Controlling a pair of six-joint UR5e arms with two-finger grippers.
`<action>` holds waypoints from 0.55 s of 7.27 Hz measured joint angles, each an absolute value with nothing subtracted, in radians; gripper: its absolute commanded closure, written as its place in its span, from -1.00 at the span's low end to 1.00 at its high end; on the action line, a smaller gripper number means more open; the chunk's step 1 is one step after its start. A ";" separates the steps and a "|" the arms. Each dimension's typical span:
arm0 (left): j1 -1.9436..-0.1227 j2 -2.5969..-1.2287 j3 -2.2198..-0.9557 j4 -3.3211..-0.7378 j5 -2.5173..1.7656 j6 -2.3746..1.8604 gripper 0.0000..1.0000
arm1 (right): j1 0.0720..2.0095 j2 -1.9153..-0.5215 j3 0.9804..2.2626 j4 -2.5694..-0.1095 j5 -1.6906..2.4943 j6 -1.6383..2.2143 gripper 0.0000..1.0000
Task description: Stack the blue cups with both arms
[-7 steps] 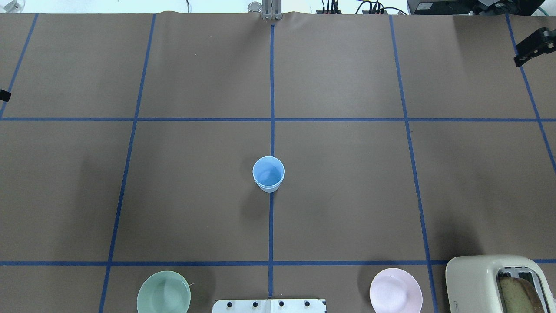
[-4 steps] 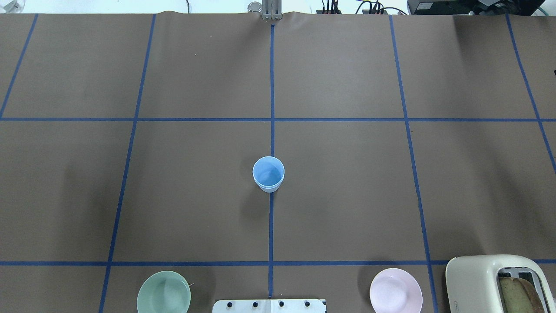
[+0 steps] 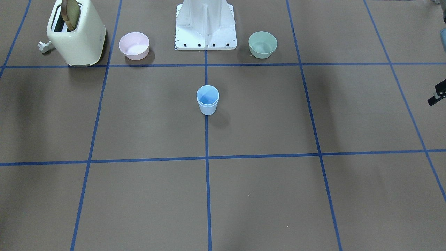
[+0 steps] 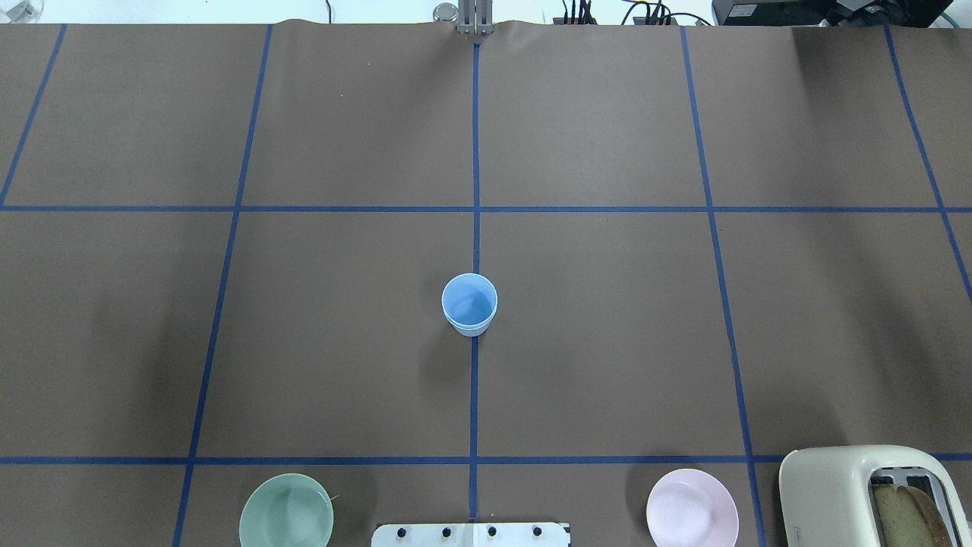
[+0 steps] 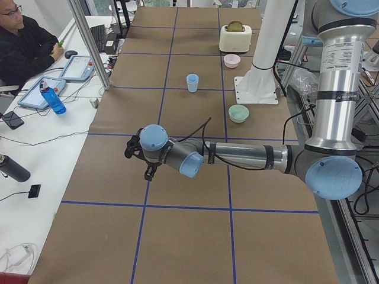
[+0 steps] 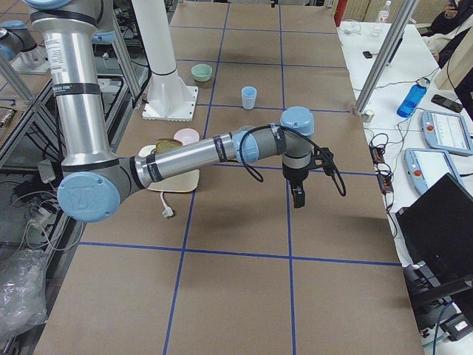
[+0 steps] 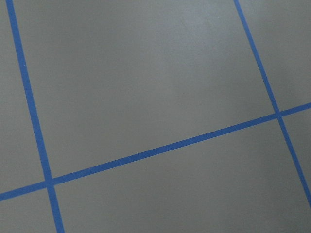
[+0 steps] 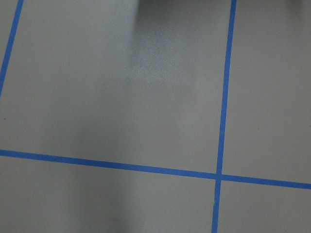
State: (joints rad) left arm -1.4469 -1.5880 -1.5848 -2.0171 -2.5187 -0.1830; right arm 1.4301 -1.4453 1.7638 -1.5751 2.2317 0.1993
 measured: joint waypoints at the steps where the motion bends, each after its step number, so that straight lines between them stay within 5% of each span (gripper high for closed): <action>1: -1.450 -1.586 -1.585 -2.016 -2.516 -0.183 -0.95 | 1.430 -1.444 1.758 -1.573 2.240 0.200 -1.00; 4: -1.485 -1.586 -1.578 -2.006 -2.513 -0.186 -0.95 | 1.431 -1.448 1.725 -1.572 2.305 0.204 -1.00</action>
